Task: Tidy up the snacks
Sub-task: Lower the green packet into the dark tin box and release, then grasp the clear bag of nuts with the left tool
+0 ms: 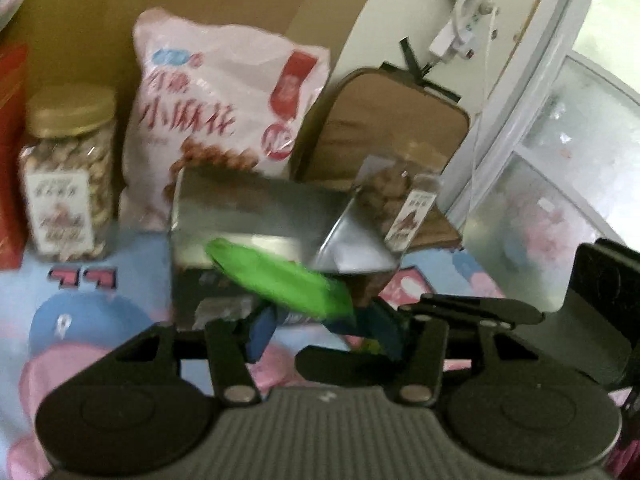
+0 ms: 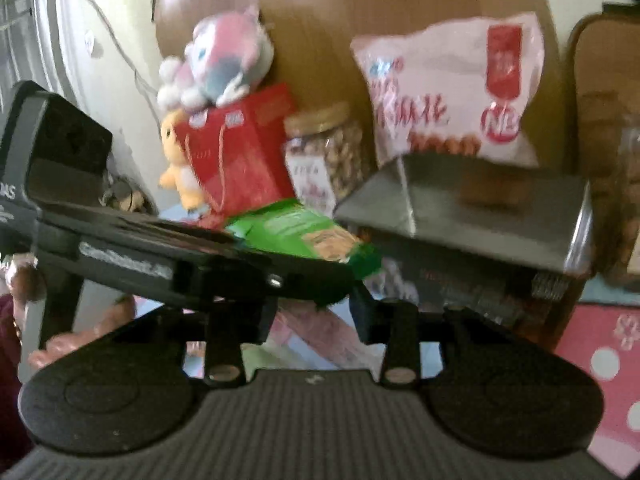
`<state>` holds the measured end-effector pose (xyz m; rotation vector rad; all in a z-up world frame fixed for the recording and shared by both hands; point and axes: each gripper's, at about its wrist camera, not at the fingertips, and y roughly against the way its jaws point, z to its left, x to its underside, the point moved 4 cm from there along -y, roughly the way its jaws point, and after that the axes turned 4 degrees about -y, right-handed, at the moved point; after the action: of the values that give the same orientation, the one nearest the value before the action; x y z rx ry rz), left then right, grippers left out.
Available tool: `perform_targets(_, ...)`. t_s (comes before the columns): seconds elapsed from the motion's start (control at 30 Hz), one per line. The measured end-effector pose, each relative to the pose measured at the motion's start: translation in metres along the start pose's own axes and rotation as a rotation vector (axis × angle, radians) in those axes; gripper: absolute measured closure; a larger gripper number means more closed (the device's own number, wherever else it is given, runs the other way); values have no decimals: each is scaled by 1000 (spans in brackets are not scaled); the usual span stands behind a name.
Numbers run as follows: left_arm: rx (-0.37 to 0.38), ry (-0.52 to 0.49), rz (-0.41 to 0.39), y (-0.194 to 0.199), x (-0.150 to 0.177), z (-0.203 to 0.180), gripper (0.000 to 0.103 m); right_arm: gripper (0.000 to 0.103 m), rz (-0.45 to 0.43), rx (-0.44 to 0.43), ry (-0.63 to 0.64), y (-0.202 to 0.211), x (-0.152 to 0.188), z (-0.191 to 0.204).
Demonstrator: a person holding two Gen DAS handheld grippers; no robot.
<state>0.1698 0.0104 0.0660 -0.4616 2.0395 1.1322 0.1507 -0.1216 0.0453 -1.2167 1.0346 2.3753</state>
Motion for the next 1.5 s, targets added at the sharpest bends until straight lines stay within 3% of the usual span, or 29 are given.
perform_targets(0.2, 5, -67, -26, -25, -42, -11, 55, 61, -83, 66, 12, 5, -27, -21)
perform_targets(0.27, -14, -87, -24, -40, -54, -8, 51, 61, -103, 107, 22, 3, -37, -31)
perform_targets(0.33, -113, -91, -13, -56, -61, 0, 41, 61, -100, 160, 36, -8, -46, -44)
perform_targets(0.4, -176, -95, -28, -53, -60, 9, 40, 59, -96, 266, 59, -15, -48, -55)
perform_targets(0.47, -170, -77, -71, -37, -57, 21, 36, 59, -123, 261, 45, -6, -43, -61)
perform_targets(0.57, -224, 0, -113, -14, -50, 52, 30, 60, -178, 247, 19, 17, -29, -68)
perform_targets(0.77, -353, 100, -38, -26, -40, 92, 30, 59, -222, 296, -129, 46, -2, -102)
perform_targets(0.9, -325, 131, 48, -49, -26, 92, 34, 59, -187, 288, -246, 45, 4, -123)
perform_targets(1.03, -288, 137, 97, -67, -14, 77, 39, 59, -133, 223, -261, 33, 5, -122)
perform_targets(1.27, -305, 237, 84, -56, -4, 71, 39, 56, -108, 225, -236, 21, -3, -116)
perform_targets(1.5, -331, 258, 59, -32, -7, 85, 39, 53, -102, 250, -155, 12, -7, -101)
